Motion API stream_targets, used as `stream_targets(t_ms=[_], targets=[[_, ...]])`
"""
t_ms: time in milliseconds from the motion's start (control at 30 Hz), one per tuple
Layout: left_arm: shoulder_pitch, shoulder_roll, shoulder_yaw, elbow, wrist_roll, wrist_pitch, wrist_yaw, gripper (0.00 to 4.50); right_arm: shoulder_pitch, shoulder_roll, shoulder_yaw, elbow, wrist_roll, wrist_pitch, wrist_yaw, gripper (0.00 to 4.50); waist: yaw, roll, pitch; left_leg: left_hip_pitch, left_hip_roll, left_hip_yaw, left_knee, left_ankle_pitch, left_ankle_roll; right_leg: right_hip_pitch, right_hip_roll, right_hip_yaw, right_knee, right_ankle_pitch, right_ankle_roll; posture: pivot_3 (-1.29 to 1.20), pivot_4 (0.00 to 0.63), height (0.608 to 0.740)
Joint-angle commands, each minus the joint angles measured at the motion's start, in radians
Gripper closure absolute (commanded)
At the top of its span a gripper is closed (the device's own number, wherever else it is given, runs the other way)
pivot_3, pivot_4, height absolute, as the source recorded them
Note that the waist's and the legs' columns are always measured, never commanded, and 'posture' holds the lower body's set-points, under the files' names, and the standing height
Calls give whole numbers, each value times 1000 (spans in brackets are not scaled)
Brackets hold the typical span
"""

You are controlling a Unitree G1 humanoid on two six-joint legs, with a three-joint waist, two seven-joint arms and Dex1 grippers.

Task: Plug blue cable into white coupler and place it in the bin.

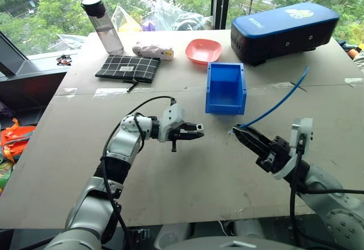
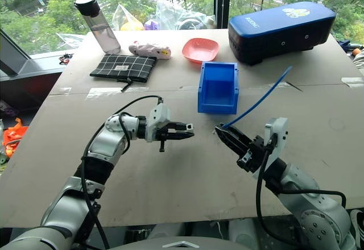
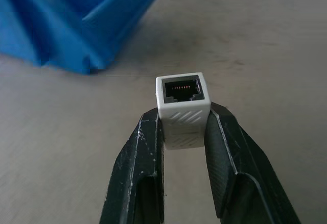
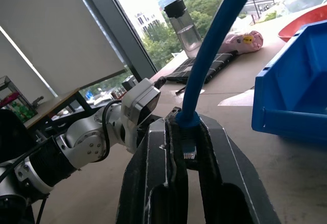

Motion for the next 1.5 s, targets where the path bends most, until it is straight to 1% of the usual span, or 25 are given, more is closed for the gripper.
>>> stream_targets(t_ms=[33,133,233,300,433,600,767,967,1233,1500], targets=[[-39,-34,-75,-24,35,-28,-38,4005,-111,-79,54,73,-130,10,138,4500,0,0,0,0,0,0,1,0,0,0,0,0,0,0,0,0,150,740],[-76,-53,-127,34,77,-65,-65,4005,-225,-142,121,194,-243,-10,278,4500,0,0,0,0,-4,1,1,0,0,2,0,-2,0,0,0,0,150,740],[-105,-54,-163,107,116,-119,-90,4005,-323,-165,180,313,-340,-52,401,4500,-3,0,0,0,-4,2,1,0,0,2,0,-2,-1,0,0,0,150,740],[-119,-50,-175,150,134,-149,-106,4005,-380,-167,221,383,-406,-83,469,4500,-4,0,0,0,-4,2,1,0,0,2,0,-3,-1,0,0,0,150,740],[-137,-59,-183,177,147,-166,-101,4005,-447,-141,262,464,-473,-120,554,4500,-3,0,0,0,-3,0,1,0,0,2,0,-3,-1,0,0,0,150,740],[-125,-65,-183,151,149,-155,-85,4005,-468,-119,288,523,-553,-164,607,4500,-1,0,0,0,-3,-2,1,0,0,2,-1,-2,0,0,0,0,150,740],[-106,-53,-181,118,145,-145,-83,4005,-489,-99,279,559,-582,-175,638,4500,-2,0,0,0,-3,-3,2,0,0,2,-1,-2,0,0,0,0,150,740],[-102,-46,-181,97,145,-134,-80,4005,-523,-89,307,615,-650,-182,672,4500,-2,0,0,0,-4,-3,2,0,0,2,-1,-2,0,0,0,0,150,740],[-104,-42,-178,90,147,-133,-68,4005,-555,-125,387,663,-775,-166,721,4500,-2,-1,-2,0,-4,-2,2,0,0,2,0,-2,0,0,0,0,150,740],[-96,-49,-180,73,152,-129,-49,4005,-598,-100,475,725,-858,-103,735,4500,-4,0,-13,1,-3,-2,2,0,0,3,0,-2,0,0,0,0,150,740]])
